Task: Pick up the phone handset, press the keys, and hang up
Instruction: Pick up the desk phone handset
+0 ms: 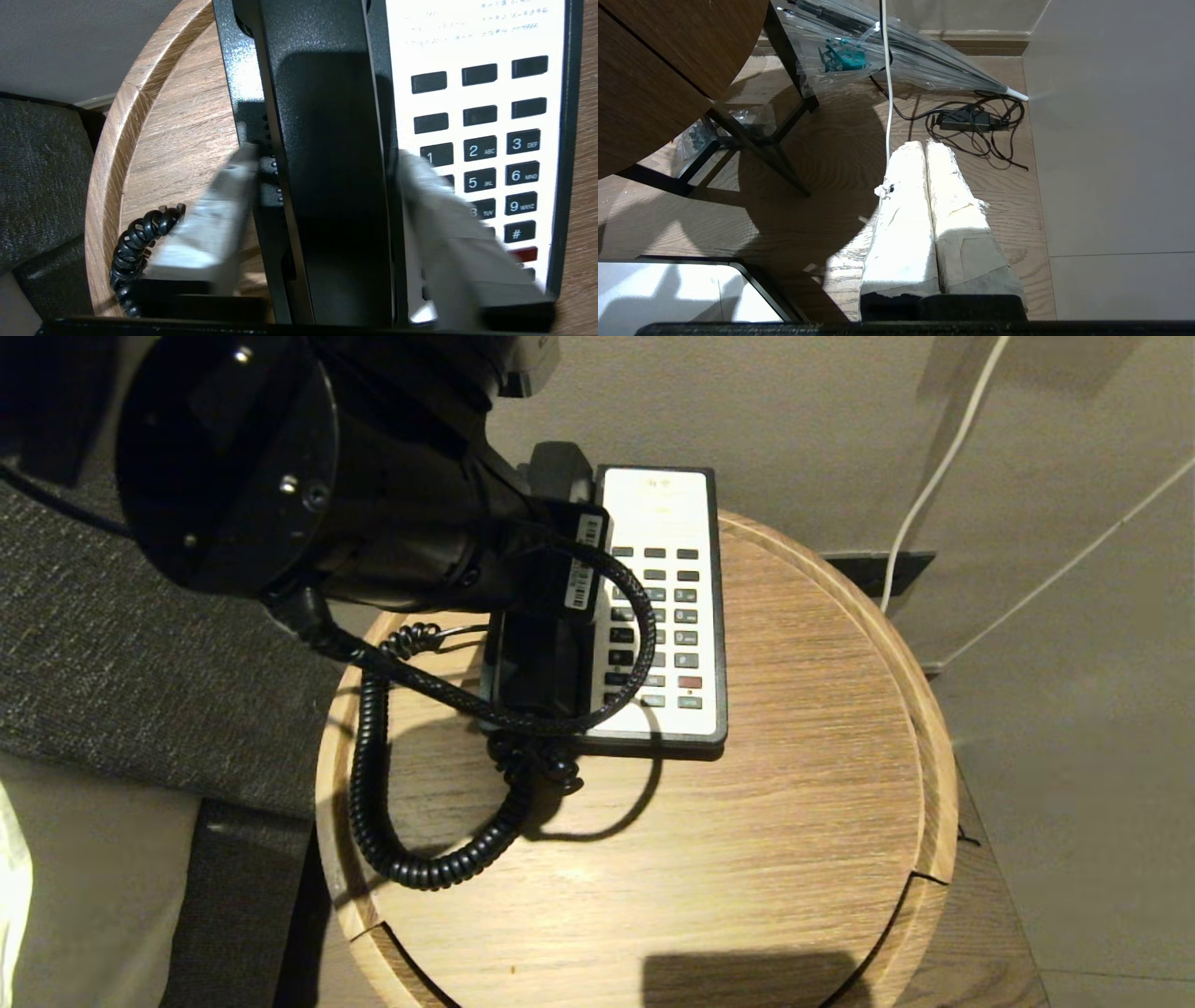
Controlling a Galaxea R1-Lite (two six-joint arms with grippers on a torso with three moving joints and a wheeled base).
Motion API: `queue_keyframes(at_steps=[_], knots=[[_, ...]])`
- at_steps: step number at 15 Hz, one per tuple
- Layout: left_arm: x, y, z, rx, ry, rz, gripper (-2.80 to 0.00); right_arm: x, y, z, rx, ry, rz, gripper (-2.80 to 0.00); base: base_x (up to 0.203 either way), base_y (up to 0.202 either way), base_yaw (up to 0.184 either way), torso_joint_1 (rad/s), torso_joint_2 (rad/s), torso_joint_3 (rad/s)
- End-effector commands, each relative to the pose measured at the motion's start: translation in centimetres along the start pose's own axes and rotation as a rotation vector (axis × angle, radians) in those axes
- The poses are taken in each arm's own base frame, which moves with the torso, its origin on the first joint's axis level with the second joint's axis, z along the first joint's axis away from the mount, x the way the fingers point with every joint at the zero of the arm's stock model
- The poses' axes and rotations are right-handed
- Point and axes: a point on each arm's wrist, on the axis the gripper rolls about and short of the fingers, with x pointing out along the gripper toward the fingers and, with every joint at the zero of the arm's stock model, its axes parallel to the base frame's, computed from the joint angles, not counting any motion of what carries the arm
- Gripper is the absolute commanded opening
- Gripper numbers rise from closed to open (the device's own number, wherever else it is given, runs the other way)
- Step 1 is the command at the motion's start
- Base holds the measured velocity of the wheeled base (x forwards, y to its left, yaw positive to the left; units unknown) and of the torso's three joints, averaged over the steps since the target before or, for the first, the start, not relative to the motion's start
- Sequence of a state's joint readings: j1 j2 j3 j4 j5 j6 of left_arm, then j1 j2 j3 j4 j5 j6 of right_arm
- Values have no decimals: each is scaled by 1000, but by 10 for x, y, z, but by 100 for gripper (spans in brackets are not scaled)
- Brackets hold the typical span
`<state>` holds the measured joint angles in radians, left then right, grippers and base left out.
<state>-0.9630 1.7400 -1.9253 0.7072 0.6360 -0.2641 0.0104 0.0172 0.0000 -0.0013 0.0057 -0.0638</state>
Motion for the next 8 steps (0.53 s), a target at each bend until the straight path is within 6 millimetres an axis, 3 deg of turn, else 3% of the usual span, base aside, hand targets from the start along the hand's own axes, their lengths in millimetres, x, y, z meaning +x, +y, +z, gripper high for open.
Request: queue_keyframes(at_steps=[1, 8], knots=[[0, 0, -1, 0, 3, 4, -280, 0, 0, 0, -1, -1, 1, -280, 0, 0, 0, 0, 0, 0], [-8, 6, 1, -10, -6, 2, -280, 0, 0, 0, -1, -1, 1, -280, 0, 0, 0, 0, 0, 0]])
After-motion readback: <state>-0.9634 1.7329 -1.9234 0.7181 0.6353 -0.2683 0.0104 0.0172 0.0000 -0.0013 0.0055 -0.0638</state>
